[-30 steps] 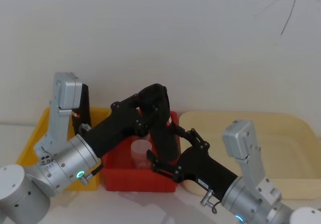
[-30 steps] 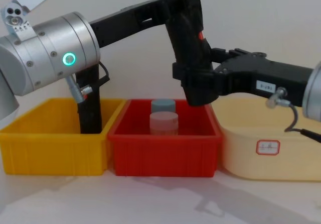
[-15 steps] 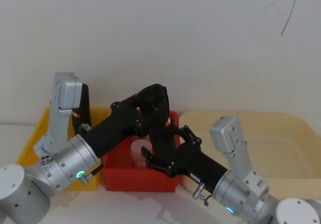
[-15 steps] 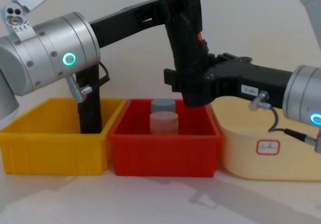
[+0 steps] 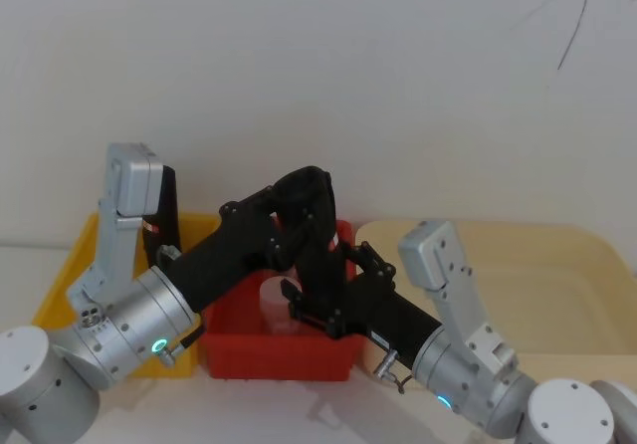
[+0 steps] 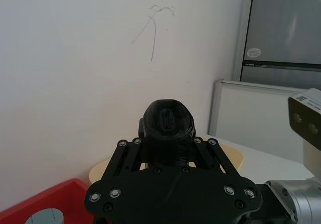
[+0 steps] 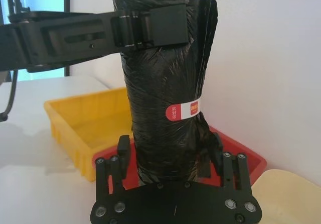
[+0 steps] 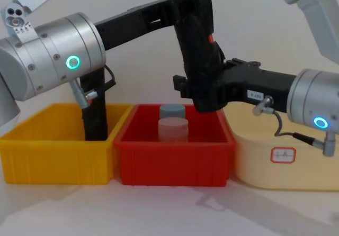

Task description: Pick up the garbage bag with the one hand and transfer it to the other hand.

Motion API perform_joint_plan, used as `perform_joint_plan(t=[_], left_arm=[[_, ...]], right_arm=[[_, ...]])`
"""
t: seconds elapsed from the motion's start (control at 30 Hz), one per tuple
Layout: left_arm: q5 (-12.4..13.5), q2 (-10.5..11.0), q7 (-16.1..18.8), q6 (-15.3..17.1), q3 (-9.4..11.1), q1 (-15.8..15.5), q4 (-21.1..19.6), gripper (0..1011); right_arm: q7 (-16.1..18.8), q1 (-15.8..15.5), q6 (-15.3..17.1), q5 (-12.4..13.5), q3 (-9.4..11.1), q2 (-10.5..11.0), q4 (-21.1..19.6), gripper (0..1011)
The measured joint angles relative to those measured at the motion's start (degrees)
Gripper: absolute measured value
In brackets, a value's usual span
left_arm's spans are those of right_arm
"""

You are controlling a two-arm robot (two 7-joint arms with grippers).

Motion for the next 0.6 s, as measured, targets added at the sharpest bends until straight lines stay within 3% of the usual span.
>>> perform_joint_plan(t=[0.13, 0.47, 0.6], left_arm=[[0.0, 0.0, 0.0, 0.0, 0.0, 0.0, 0.0, 371], [-0.01, -0.01, 0.0, 0.0, 0.0, 0.0, 0.0, 371], [-0.06, -0.04, 0.0, -0.03, -0.01, 0.0, -0.01, 371]], right_arm=[[-0.61, 0.29, 0.73, -0.9, -0.1, -0.27, 0.12, 886], [-0.99, 0.53, 3.08, -1.68, 0.18, -0.63, -0.47, 579], [-0.86, 0.39, 3.92, -1.6, 0.46, -0.58, -1.22, 557]])
